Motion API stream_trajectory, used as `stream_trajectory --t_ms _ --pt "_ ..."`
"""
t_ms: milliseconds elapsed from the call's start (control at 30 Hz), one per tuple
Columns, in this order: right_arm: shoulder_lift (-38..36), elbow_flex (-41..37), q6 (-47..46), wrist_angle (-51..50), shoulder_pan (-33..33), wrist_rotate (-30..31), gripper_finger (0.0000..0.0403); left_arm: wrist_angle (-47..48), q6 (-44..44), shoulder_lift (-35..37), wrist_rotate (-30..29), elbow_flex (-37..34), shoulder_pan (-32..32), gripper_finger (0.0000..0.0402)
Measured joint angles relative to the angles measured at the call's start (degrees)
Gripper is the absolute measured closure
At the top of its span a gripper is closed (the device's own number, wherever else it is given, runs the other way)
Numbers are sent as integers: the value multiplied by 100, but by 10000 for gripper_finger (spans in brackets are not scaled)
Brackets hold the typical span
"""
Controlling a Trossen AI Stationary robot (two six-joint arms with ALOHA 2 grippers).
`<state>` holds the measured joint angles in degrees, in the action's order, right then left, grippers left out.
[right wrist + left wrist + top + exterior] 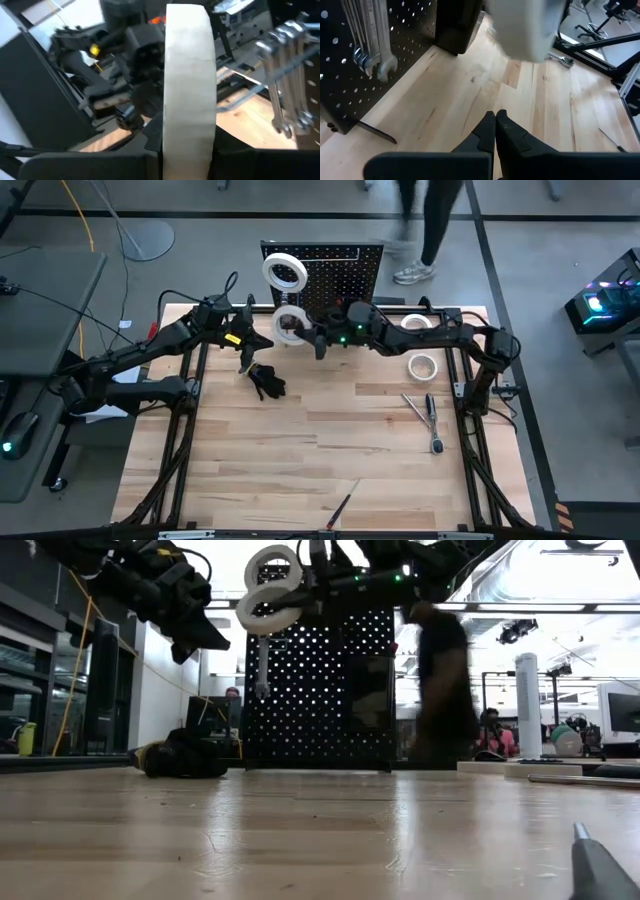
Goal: Hang tools onto peg board
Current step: Hang the white masking tape on the peg board
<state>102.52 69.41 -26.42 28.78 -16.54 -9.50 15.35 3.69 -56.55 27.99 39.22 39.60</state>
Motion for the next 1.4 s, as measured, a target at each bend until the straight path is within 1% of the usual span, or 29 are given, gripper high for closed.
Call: stream_trajectory --t_ms 100,233,300,367,467,600,800,933,1100,1300,1400 --pt "0 0 27 -221 -51 -6 353 0 76 0 0 0 -2 401" --pt "0 0 344 -380 -71 87 353 0 76 0 0 -2 -2 401" --pt "0 0 496 -398 -60 254 334 -1 121 0 0 -2 -2 401" --pt "-2 0 616 -392 -70 411 302 -1 171 0 0 -2 -2 401" --pt "-2 0 649 -388 -85 478 264 0 219 0 1 -2 -2 401" --pt "-2 0 851 -396 -105 498 238 -2 224 0 2 -2 0 401" --pt "-36 0 898 -522 -144 483 231 6 320 0 6 -2 0 401" --pt "-194 -2 1275 -905 -185 530 230 29 323 0 7 -2 2 401" --pt "-338 -3 1331 -945 -281 822 232 31 321 0 4 -4 2 401" --pt "-341 -4 1342 -891 -296 1273 233 31 323 0 -2 -4 2 401" --pt "-341 -4 1394 -875 -298 1335 233 31 320 0 -2 -4 2 401"
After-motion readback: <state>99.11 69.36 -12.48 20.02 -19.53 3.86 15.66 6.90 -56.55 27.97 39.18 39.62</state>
